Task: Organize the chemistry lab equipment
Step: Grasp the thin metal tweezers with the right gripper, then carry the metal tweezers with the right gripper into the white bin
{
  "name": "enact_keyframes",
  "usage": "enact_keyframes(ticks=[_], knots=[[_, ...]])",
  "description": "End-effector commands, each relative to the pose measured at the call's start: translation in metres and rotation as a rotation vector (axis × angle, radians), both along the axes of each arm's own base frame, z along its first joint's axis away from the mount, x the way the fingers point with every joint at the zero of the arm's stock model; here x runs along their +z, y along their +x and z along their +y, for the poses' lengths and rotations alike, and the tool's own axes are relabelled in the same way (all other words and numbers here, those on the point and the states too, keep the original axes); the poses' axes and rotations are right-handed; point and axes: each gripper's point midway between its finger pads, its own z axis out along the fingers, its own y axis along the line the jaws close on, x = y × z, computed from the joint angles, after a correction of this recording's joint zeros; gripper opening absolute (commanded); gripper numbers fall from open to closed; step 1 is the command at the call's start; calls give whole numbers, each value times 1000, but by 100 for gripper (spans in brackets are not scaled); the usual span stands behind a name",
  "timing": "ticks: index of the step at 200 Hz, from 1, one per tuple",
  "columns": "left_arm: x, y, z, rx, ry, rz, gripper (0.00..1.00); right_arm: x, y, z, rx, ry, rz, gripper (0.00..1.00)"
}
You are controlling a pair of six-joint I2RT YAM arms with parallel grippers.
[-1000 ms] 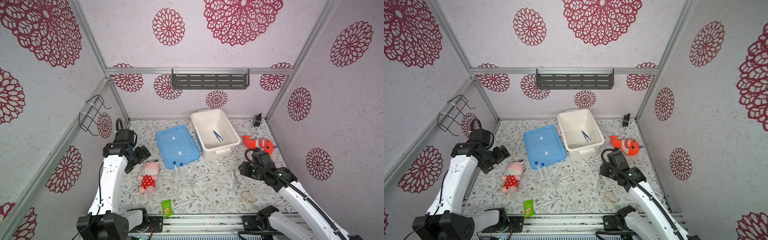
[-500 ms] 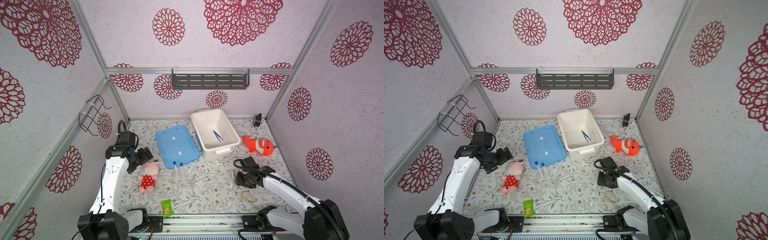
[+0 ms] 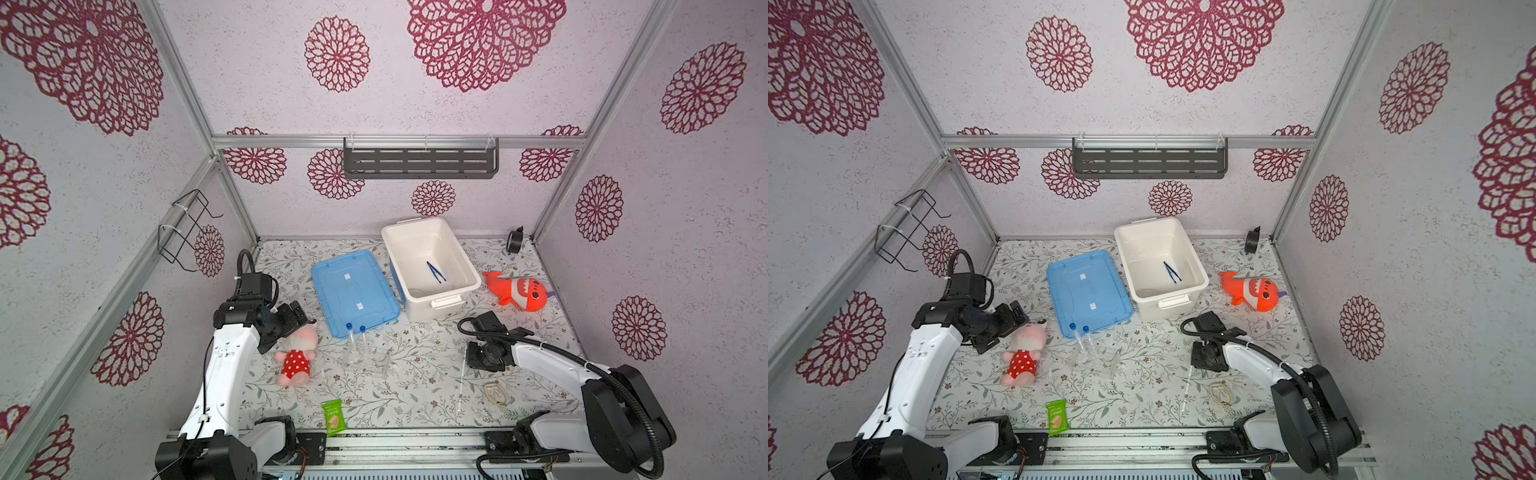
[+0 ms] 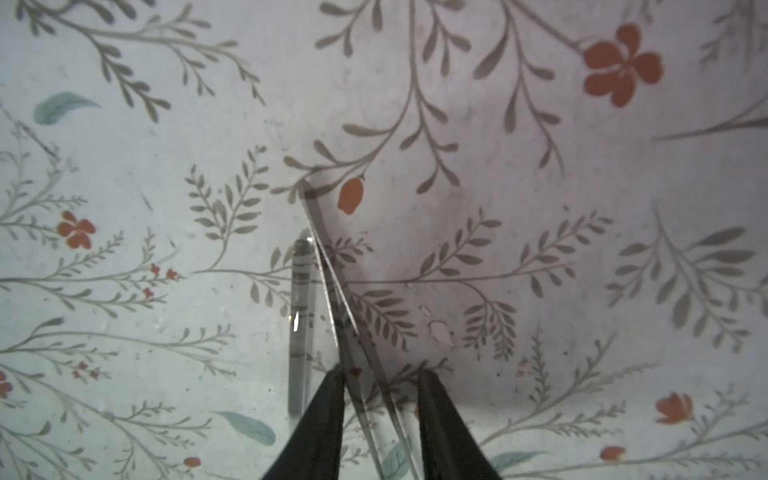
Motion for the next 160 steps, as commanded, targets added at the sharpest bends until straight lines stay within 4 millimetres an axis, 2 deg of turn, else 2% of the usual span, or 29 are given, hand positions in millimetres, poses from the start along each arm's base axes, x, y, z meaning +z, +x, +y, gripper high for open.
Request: enact_keyframes(ticks=[1,46,97,129,160], knots=[[7,4,-3,-10,-7,-48,97,-3,0,-7,-13,-41,-3,25],[8,6,-3,-16,-2,-52,97,2,-4,-13,-28,-50,-20,15],[7,9,-4,-17,-14,-51,97,28,6,-13,-57,-17,-123,7],[6,9,-5,-20,-14,-46,97,67,15,-15,-90,5,-226,5],[4,8,-6,-22,-21,-41,97,134,29,-18,-113,27,-382,5]])
